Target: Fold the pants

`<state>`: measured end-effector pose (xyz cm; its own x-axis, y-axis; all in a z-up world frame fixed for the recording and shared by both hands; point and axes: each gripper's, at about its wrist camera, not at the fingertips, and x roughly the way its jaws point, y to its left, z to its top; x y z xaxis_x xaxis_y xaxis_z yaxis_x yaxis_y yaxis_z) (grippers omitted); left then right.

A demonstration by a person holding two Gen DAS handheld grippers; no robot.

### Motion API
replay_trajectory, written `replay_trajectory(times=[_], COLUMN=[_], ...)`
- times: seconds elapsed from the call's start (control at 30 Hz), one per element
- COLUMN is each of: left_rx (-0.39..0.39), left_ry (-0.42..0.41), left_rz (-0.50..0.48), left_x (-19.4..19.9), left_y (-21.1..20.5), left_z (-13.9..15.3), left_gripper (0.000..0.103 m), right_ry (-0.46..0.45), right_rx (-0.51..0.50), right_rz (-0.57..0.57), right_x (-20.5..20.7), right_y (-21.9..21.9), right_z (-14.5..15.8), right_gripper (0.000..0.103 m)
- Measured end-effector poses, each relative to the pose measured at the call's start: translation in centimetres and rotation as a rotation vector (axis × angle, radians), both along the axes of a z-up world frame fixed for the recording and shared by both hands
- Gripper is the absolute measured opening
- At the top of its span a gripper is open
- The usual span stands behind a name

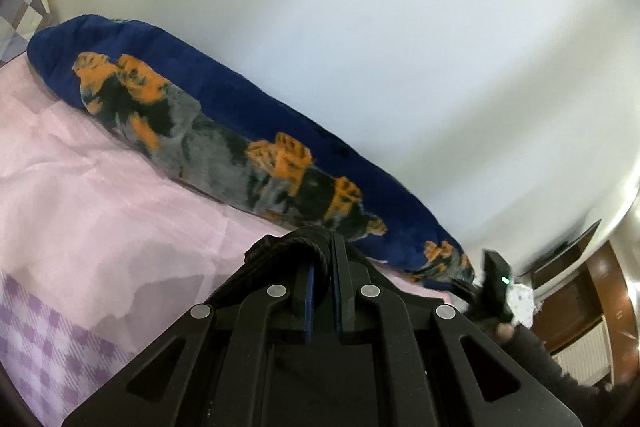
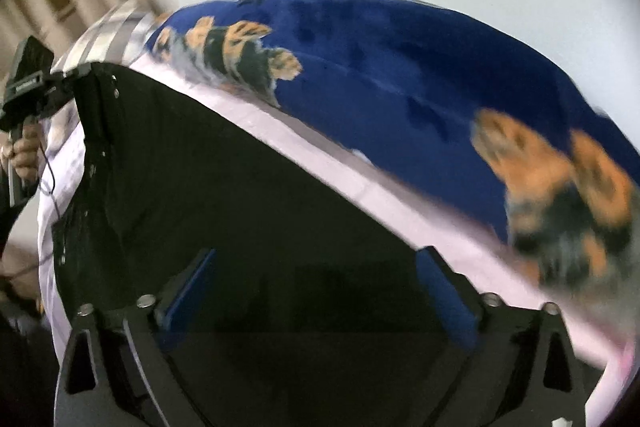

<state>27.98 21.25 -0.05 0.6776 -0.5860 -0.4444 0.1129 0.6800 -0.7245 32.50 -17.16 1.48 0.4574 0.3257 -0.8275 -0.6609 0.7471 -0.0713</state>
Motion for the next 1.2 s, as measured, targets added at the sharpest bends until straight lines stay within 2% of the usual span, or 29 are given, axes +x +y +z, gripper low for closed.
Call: replay_trajectory(times=[0.17,0.27,0.33,0.4,0.43,0.5,0.63,0.77,0.87,1.03,1.2], left_rx=[0.006,0.027,0.034,0.045,0.045,0.055,0.096,0.118,0.134,0.165,0.225], left_ry=[-0.018,-0.017,-0.014,-0.008,-0.005,0.001,-0.010,-0.024,-0.032,-0.026,0.021], left_rz=[0.000,-0.003,-0.005,-0.003,-0.005,-0.005,-0.010,-0.028,-0.053,-0.115,-0.162], left_x=[-0.6,-0.5,-0.4,-0.5,-0.5,-0.5,-1.1,-3.1,-5.1,-10.3,-15.5], left_y=[0.1,-0.1,-0.2,-0.2,-0.2,-0.2,-0.2,0.2,0.4,0.4,0.3], left_z=[0.6,0.7,0.7,0.7,0.6,0.5,0.7,1.7,2.7,3.6,1.2], left_gripper=[0.007,0.007,0.007,0.007,0.007,0.007,0.007,0.007,0.008,0.010,0.011], right_ry=[0.094,0.138,0.160,0.175,0.161,0.109,0.000,-0.125,-0.185,-0.225,-0.174], right_rx=[-0.094,-0.129,-0.126,-0.128,-0.139,-0.151,-0.093,-0.056,-0.030,-0.004,0.056], right_rz=[0.110,0.112,0.103,0.083,0.075,0.058,-0.025,-0.106,-0.155,-0.238,-0.297], right_x=[3.9,5.6,6.1,6.4,6.1,5.1,1.4,-4.8,-9.8,-17.6,-22.9], right_y=[1.0,0.5,0.0,-0.3,-0.4,-0.9,-1.6,-2.0,-2.5,-3.1,-5.0], right_z=[-1.9,-3.4,-4.0,-4.5,-4.6,-4.1,-1.6,0.7,1.3,-0.5,-4.3], right_gripper=[0.083,0.076,0.067,0.044,0.039,0.013,0.011,0.010,0.009,0.009,0.008])
